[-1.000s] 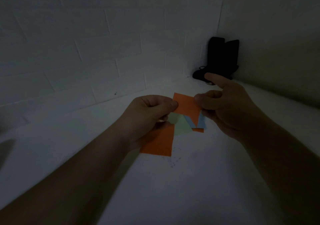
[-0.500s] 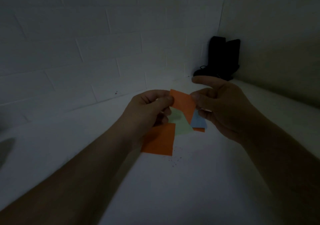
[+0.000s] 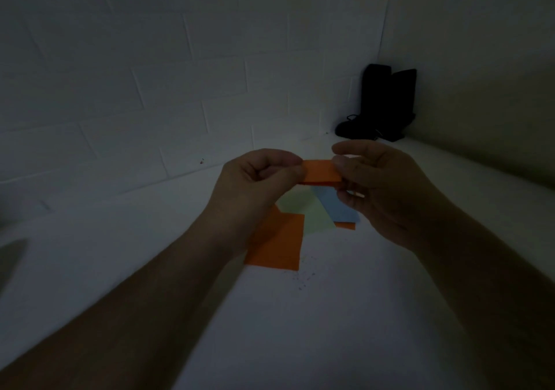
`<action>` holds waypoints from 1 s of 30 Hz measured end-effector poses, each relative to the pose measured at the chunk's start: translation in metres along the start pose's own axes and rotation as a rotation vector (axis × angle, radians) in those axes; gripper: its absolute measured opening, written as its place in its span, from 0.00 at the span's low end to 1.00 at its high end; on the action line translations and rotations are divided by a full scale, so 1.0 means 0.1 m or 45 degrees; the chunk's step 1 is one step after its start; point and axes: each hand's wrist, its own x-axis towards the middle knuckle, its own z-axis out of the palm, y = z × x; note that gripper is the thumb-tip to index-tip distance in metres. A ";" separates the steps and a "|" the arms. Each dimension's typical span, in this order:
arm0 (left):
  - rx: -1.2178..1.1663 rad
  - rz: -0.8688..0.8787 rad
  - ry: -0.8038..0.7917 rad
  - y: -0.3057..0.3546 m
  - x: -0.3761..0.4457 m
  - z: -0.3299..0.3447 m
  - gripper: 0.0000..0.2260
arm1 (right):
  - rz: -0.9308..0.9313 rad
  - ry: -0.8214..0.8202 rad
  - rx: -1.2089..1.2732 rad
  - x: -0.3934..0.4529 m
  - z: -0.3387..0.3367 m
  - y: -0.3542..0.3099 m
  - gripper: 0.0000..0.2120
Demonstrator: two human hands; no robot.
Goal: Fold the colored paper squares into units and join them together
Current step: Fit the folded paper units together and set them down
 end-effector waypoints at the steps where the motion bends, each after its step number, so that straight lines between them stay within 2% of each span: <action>1: -0.007 0.018 -0.008 -0.01 -0.01 0.00 0.04 | 0.002 0.010 0.010 0.00 0.00 0.00 0.06; 10: 0.388 0.258 -0.176 0.03 -0.09 0.01 0.16 | -0.052 -0.002 -0.171 0.00 0.05 0.01 0.08; 14: 0.580 0.347 -0.243 0.05 -0.12 0.02 0.17 | -0.025 -0.107 -0.226 -0.01 0.06 0.03 0.13; 19: 0.579 0.399 -0.298 0.06 -0.14 0.04 0.17 | 0.005 -0.255 -0.090 -0.03 0.02 0.05 0.19; 25: 0.408 0.300 -0.361 0.08 -0.12 0.02 0.26 | 0.016 -0.240 -0.035 -0.03 0.00 0.05 0.19; 30: 0.388 0.218 -0.401 0.07 -0.13 0.02 0.30 | 0.017 -0.198 0.014 -0.01 -0.04 0.02 0.18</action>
